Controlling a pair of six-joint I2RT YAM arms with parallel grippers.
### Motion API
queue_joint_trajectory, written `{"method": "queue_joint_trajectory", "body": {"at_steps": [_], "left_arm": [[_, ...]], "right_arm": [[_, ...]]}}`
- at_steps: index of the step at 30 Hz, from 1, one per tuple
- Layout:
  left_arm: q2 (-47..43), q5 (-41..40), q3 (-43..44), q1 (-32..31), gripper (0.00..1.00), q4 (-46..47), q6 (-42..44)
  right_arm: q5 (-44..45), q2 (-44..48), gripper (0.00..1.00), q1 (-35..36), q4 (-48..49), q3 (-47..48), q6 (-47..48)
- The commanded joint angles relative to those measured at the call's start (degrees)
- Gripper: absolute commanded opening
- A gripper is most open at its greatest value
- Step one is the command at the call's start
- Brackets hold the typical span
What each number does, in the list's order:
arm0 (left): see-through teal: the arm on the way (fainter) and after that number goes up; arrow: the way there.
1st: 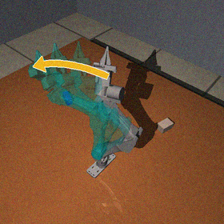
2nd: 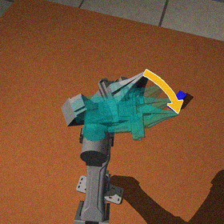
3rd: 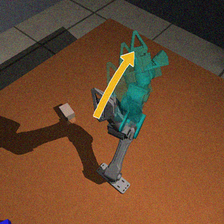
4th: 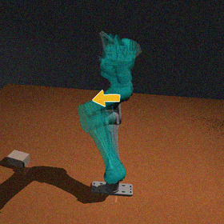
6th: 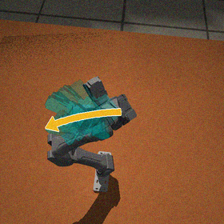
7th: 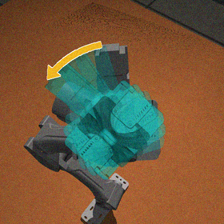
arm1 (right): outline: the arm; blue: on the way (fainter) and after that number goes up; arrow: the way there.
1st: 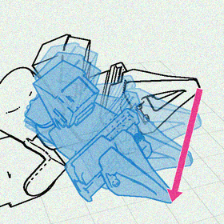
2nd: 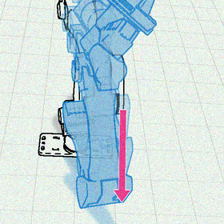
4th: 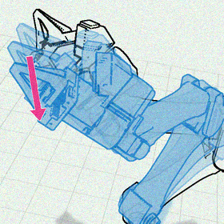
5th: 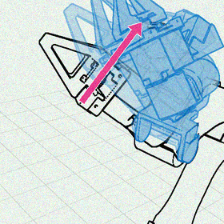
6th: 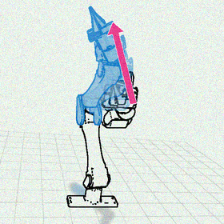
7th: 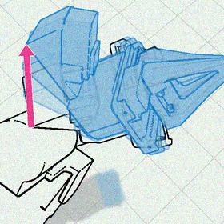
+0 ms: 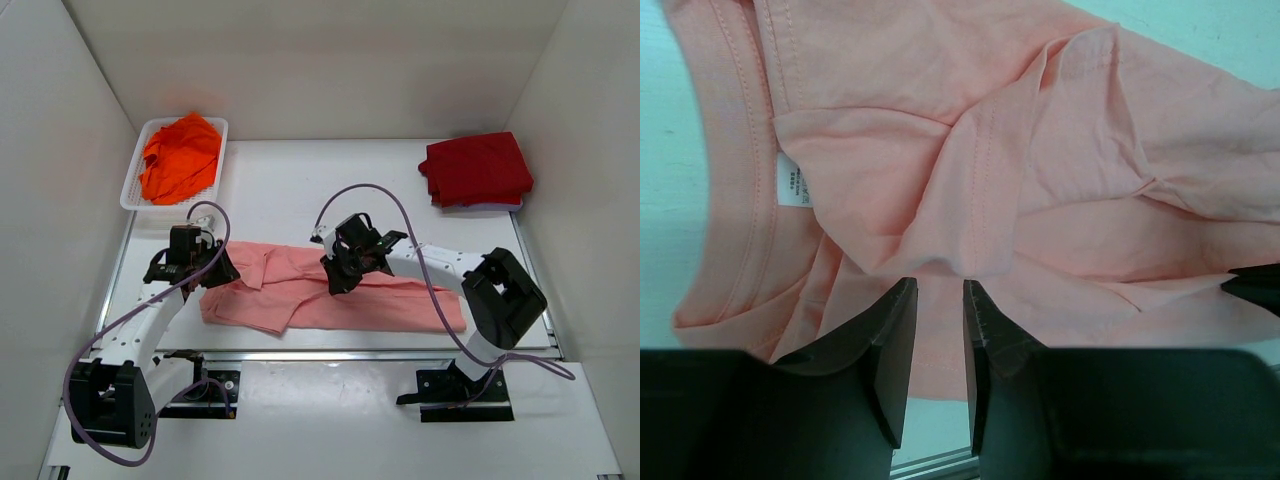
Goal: Fold and stack the t-shirts
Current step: Fold the other side of the tshirt into a rectangle
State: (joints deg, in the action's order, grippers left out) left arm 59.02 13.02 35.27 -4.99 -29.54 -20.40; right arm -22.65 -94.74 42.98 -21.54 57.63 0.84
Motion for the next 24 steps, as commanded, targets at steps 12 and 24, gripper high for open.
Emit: {"method": "queue_joint_trajectory", "body": {"at_steps": [12, 24], "left_arm": [[0.21, 1.58, -0.37, -2.03, 0.36, -0.16, -0.51], [10.11, -9.57, -4.69, -15.66, 0.26, 7.22, -8.07]], "right_arm": [[14.81, -3.71, 0.37, -5.1, 0.35, 8.21, -3.3], [28.53, 0.18, 0.01, -19.94, -6.39, 1.96, -5.41]]}}
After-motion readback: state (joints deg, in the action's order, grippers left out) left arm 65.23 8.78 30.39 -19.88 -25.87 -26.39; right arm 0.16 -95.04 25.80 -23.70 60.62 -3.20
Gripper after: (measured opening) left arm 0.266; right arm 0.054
